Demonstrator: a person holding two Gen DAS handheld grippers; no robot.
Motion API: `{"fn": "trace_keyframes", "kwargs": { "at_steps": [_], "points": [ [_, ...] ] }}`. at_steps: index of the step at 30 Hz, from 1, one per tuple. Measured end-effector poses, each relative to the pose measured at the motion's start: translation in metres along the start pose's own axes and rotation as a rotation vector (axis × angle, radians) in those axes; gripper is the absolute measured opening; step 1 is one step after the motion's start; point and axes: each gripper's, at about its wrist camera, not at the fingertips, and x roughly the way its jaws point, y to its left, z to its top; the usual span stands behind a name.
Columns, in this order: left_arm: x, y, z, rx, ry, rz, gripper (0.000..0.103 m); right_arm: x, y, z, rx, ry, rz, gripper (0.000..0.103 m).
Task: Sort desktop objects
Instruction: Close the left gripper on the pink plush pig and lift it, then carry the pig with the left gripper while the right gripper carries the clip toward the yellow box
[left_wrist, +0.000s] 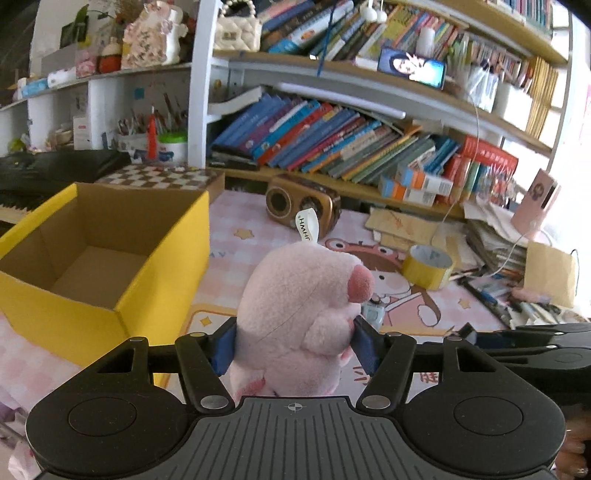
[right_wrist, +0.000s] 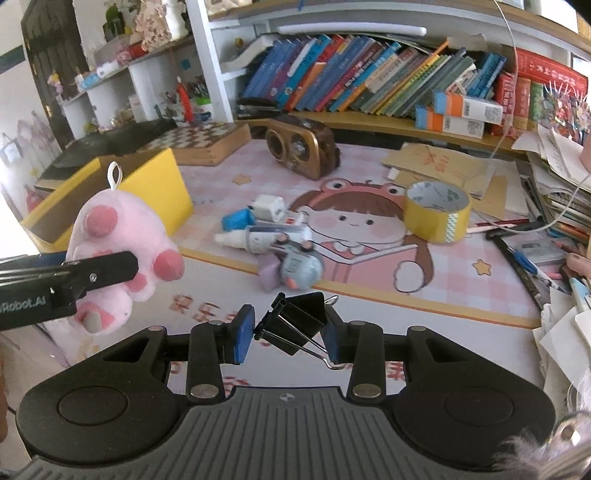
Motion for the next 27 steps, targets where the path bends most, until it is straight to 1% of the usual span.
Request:
{"fn": "trace_keyframes", "kwargs": {
  "at_steps": [6,12,17,27],
  "points": [
    [-0.020,0.015,-0.007,0.008,-0.017,-0.025,0.064,-0.010,0.025,-0.002,-0.011,-0.026,-0.003,0.036],
    [-0.039,0.033,-0.016,0.014,-0.035,-0.044,0.064,-0.014,0.050,-0.008,-0.009,-0.029,-0.011,0.036],
    [-0.057,0.055,-0.024,0.010,-0.044,-0.053,0.064,-0.017,0.081,-0.013,-0.028,-0.035,-0.008,0.036],
    [-0.094,0.102,-0.042,0.014,-0.035,-0.076,0.064,-0.031,0.145,-0.035,-0.030,-0.032,-0.019,0.036]
  ]
}}
